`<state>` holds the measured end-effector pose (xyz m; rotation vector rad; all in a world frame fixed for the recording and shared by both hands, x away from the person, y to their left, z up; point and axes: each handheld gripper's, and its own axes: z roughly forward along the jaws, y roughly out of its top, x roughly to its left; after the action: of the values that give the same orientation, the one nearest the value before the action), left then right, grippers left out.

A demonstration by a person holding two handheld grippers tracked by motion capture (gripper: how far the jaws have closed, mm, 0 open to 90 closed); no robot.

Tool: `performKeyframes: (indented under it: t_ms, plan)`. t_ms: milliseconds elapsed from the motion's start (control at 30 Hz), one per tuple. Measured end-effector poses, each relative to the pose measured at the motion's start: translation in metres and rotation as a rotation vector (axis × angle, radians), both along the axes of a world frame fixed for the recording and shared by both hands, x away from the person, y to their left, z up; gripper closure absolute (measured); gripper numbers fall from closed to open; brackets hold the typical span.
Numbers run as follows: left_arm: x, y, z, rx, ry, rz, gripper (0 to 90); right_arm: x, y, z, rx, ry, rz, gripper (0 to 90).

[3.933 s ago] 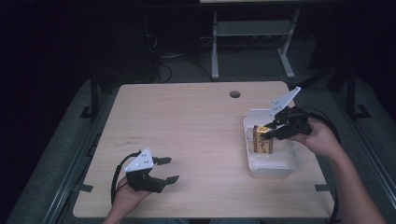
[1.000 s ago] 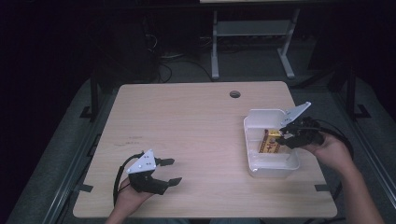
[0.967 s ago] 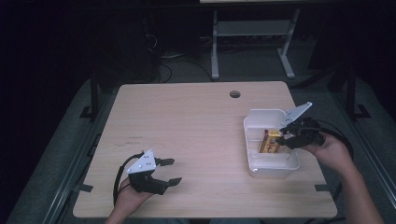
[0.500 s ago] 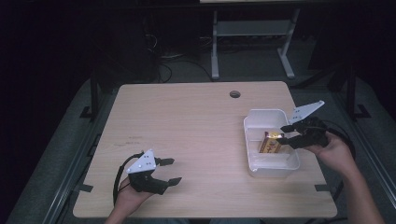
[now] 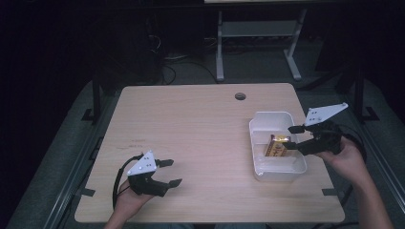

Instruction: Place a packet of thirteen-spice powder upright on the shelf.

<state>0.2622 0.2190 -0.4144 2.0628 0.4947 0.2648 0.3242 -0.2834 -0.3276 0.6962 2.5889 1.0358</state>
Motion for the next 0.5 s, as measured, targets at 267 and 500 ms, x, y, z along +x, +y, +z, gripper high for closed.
performKeyframes:
  t_ms: [267,500]
  plan:
    - [0.0,0.002,0.0,-0.004,0.0,0.01,27.7,-0.024,-0.003,0.005,-0.002,-0.04,-0.003,37.2]
    - [0.001,0.002,0.0,-0.003,-0.002,0.011,27.5,-0.048,-0.003,0.005,-0.003,-0.052,-0.009,35.7]
